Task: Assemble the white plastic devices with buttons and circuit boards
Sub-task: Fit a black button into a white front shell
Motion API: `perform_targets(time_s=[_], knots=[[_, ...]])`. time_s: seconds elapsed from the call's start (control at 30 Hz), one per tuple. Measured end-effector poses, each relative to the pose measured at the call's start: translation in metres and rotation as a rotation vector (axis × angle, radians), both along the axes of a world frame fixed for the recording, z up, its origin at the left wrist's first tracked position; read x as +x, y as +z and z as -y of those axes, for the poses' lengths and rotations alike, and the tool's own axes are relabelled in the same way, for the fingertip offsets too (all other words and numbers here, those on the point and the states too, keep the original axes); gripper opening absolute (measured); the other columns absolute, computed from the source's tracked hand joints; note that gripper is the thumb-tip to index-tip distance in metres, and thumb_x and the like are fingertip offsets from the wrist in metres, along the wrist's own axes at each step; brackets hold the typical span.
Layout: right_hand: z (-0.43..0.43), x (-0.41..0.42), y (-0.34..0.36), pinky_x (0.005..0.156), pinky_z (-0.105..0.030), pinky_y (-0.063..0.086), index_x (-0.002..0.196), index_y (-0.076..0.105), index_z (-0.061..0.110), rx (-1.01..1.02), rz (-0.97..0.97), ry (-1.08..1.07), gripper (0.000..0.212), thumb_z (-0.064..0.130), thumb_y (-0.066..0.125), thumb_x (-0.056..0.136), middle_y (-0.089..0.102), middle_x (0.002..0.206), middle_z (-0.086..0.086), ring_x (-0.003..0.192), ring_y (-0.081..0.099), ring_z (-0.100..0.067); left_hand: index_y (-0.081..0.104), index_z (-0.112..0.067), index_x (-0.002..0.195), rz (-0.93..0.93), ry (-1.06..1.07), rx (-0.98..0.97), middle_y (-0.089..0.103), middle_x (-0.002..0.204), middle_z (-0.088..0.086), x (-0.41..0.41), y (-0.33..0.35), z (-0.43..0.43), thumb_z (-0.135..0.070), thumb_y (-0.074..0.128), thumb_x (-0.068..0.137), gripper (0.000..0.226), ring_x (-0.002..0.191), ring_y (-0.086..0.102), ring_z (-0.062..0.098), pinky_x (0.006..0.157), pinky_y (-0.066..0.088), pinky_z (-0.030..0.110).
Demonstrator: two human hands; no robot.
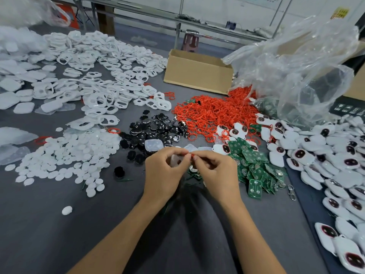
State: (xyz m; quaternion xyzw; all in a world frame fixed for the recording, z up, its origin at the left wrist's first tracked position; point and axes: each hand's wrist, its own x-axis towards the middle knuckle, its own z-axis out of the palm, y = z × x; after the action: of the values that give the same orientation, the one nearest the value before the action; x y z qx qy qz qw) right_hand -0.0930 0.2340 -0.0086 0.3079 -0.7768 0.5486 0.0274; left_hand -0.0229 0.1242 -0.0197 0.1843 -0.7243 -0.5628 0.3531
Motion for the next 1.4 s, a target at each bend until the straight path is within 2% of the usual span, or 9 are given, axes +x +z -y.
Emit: perform_targets(time_s=[0.07,0.23,0.4,0.53,0.7,0.9,1.07,1.23,1.4], knots=[[-0.0012,-0.0004,0.0012,0.053,-0.004,0.035,0.087,0.077,0.009,-0.027,0.02,-0.009,0.015,-0.001,0.066,0.083,0.06,0.056,0.021,0.048,0.052,0.005,0.075,-0.015,0.087,0.02,-0.049,0.136,0.073,0.079,0.0,-0.0015,-0.0004,0.0008,-0.017,0.068,0.088,0.007,0.074,0.071,0.016,0.07,0.06,0.041],[-0.0006,0.0019,0.004,0.075,-0.015,0.052,0.086,0.076,0.012,-0.098,-0.022,-0.018,0.023,-0.008,0.07,0.077,0.072,0.092,0.003,0.082,0.069,-0.002,0.072,-0.013,0.101,0.043,-0.217,0.342,0.072,0.096,0.008,-0.0028,-0.0003,0.0038,0.008,0.053,0.092,0.03,0.087,0.069,0.018,0.066,0.06,0.032],[-0.0017,0.0033,0.003,0.073,-0.017,0.053,0.097,0.07,0.022,-0.03,-0.178,-0.048,0.029,0.003,0.074,0.076,0.071,0.084,0.014,0.077,0.067,0.0,0.058,-0.011,0.112,0.022,-0.276,0.46,0.073,0.093,0.005,-0.0027,0.0023,0.0032,0.008,0.058,0.089,0.03,0.072,0.07,0.012,0.06,0.058,0.029],[-0.0014,0.004,0.0012,0.076,-0.028,0.054,0.102,0.073,0.021,0.154,-0.329,-0.045,0.027,0.009,0.073,0.078,0.073,0.095,0.01,0.077,0.066,-0.009,0.066,-0.016,0.103,0.011,-0.332,0.512,0.075,0.09,0.0,-0.0023,0.0028,0.0031,0.01,0.056,0.09,0.031,0.078,0.07,0.01,0.065,0.06,0.03],[-0.0013,0.0025,0.0024,0.076,-0.017,0.05,0.099,0.073,0.016,0.143,-0.325,-0.032,0.028,-0.001,0.072,0.076,0.072,0.095,0.006,0.078,0.063,-0.007,0.07,-0.016,0.098,0.012,-0.362,0.637,0.075,0.087,0.004,-0.005,0.0037,0.0047,0.006,0.054,0.091,0.028,0.078,0.069,0.014,0.069,0.061,0.035],[-0.0004,0.0041,0.0028,0.077,-0.016,0.049,0.101,0.071,0.015,0.139,-0.287,-0.006,0.029,0.003,0.074,0.074,0.069,0.096,0.005,0.08,0.061,-0.006,0.07,-0.014,0.099,0.002,-0.358,0.651,0.075,0.084,0.003,-0.006,0.0025,0.0041,-0.005,0.054,0.095,0.018,0.073,0.069,0.011,0.059,0.057,0.026],[0.0004,0.0022,0.0022,0.076,-0.02,0.05,0.098,0.074,0.016,0.138,-0.29,-0.036,0.03,-0.001,0.074,0.074,0.069,0.093,0.004,0.077,0.061,-0.006,0.067,-0.005,0.112,0.031,-0.364,0.625,0.072,0.101,0.018,-0.0056,0.0035,0.0033,-0.008,0.056,0.094,0.021,0.088,0.067,0.022,0.073,0.061,0.04],[0.0021,0.0026,0.0013,0.076,-0.027,0.052,0.097,0.073,0.015,0.099,-0.249,-0.067,0.024,0.001,0.071,0.077,0.066,0.09,0.007,0.078,0.061,-0.004,0.067,-0.005,0.111,0.038,-0.364,0.642,0.072,0.098,0.015,-0.006,0.004,0.0039,-0.008,0.052,0.096,0.021,0.086,0.066,0.023,0.072,0.061,0.037],[0.0035,0.0036,0.0001,0.074,-0.017,0.049,0.096,0.075,0.015,0.07,-0.259,-0.06,0.028,-0.003,0.071,0.075,0.066,0.091,0.007,0.076,0.06,-0.003,0.068,-0.007,0.103,0.058,-0.366,0.67,0.071,0.091,0.012,-0.0053,0.004,0.0046,-0.006,0.052,0.097,0.018,0.08,0.067,0.02,0.066,0.061,0.035]])
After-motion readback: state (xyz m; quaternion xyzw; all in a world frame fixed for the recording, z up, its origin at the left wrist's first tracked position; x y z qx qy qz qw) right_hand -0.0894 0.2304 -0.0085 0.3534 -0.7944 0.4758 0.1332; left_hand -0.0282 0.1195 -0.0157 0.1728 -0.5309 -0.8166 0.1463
